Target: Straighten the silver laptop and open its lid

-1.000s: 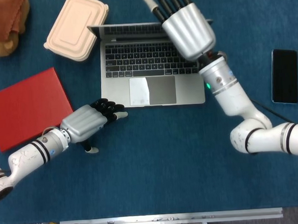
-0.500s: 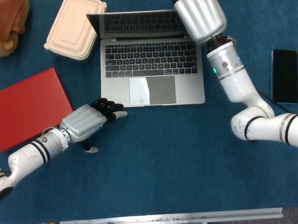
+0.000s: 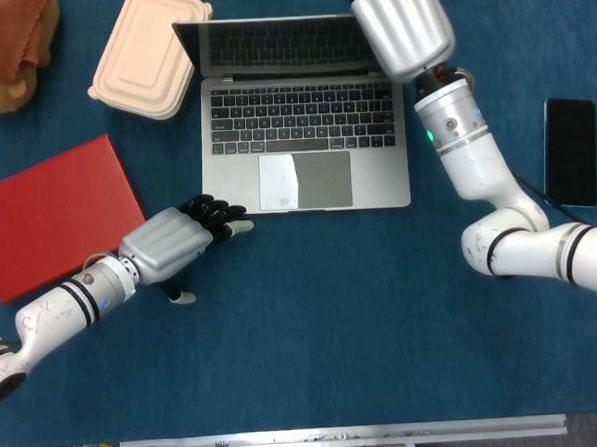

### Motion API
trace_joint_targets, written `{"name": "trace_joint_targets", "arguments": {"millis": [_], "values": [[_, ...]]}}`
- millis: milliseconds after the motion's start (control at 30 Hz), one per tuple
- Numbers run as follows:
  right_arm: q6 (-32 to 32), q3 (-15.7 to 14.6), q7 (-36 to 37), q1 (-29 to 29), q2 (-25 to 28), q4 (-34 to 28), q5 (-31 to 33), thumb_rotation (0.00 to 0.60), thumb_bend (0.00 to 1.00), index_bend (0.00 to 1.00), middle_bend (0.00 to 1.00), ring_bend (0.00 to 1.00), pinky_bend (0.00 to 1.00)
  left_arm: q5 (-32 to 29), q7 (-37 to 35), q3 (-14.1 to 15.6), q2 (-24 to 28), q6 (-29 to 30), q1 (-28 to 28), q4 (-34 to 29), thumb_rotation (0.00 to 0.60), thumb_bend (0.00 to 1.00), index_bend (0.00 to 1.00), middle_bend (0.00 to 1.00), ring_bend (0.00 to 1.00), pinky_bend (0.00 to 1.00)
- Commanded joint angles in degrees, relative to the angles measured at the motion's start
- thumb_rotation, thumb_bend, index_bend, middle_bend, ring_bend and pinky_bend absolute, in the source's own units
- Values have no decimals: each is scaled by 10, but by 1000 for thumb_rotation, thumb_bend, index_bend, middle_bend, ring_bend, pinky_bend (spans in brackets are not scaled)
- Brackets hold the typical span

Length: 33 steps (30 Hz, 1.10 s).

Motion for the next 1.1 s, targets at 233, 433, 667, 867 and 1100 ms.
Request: {"name": "trace_joint_targets", "arguments": {"millis": [233, 433, 667, 867, 1100], "values": [[27, -12, 6, -8, 25, -73, -27, 600, 463, 0, 100, 0, 40, -1, 7, 0, 8, 8, 4, -8, 600, 138, 34, 0, 0, 3], [42, -15, 9, -14, 44, -127, -39, 600, 462, 0, 98, 0, 40, -1, 11, 0, 12, 13, 6, -13, 600, 137, 33, 0, 0, 2], [32, -37, -12, -30, 65, -173, -28, 600, 375, 0, 91, 0, 40, -2, 16, -2, 13, 11, 7, -17, 600, 137, 33, 0, 0, 2], [25, -44, -9, -37, 67, -160, -16, 600, 266, 0, 89, 0, 40, -5, 22, -4, 10, 6, 5, -19, 600, 138, 33, 0, 0, 2], [22, -42, 1, -35, 62, -123, -14, 600, 242, 0, 89, 0, 40, -8, 26, -5, 7, 2, 5, -19, 600, 137, 33, 0, 0, 2]]}}
